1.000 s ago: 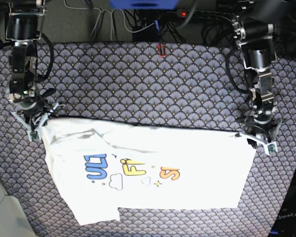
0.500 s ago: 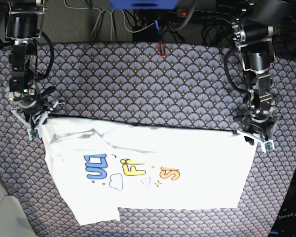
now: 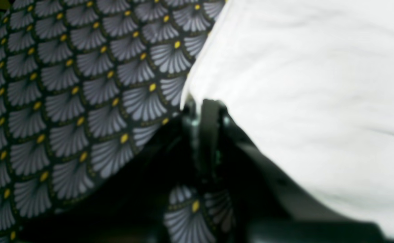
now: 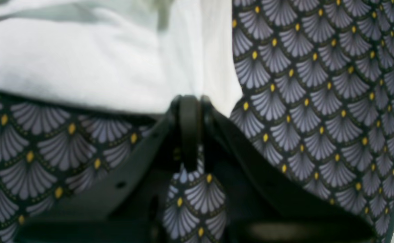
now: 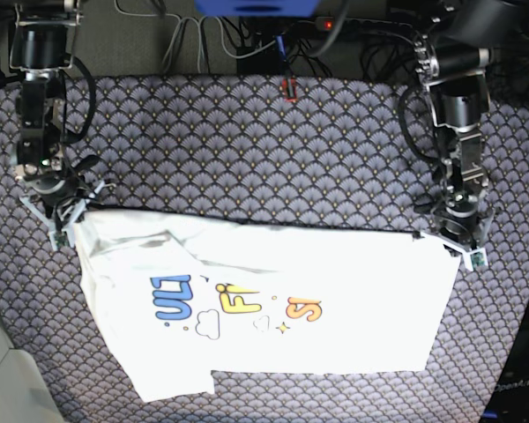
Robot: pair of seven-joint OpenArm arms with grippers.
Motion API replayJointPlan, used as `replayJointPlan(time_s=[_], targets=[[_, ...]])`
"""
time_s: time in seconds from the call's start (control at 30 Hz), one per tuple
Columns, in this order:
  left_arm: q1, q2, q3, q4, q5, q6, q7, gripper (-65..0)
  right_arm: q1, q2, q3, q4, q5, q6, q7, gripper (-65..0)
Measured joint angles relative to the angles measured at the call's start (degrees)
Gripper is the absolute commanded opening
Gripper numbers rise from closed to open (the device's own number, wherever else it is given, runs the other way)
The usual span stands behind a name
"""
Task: Fold the T-shirt properly
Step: 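Drag the folded shirt toward the arms with both grippers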
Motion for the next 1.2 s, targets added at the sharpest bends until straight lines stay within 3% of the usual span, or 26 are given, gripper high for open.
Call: replayJointPlan(time_s=[0.2,0.3,0.37,0.9,1.03,1.13,1.2], targets=[[1.1,-0.2,-0.1,0.6,0.0,-0.1,-0.4,-64.6,0.0,2.2,0.0,0.0,0.4,0.2,0.2,-65.0],[3.8,-0.1,-0.1,4.5,0.0,0.0,0.6,-64.6,-0.1,2.2,0.2,0.0,0.0,5.4,-0.1,-65.0],[6.4,-0.3,-0.1,7.9,0.1,0.0,1.5,-64.6,-0.3,2.0,0.2,0.1,0.0,6.3,0.0,-65.0],[16.8,-0.3,-0.1,18.9,0.0,0.4,1.9,-64.6,-10.3,4.2,1.4,8.1,0.4,7.1,0.9,-65.0],[20.7,0.2,-0.2,24.1,0.2,0.9,5.1,-64.6,-12.9,4.1,3.2,9.9,0.7,7.4,0.9,-65.0],[21.3,0.6,-0.2,27.6,0.2,0.9,11.1,-64.6,-13.9,4.3,6.1,11.2,0.6,10.6,0.9,-65.0],[22.7,1.5,-1.5,29.4,0.2,0.5,11.2,-64.6,-15.1,4.2,7.6,11.8,0.6,11.8,1.3,-65.0]])
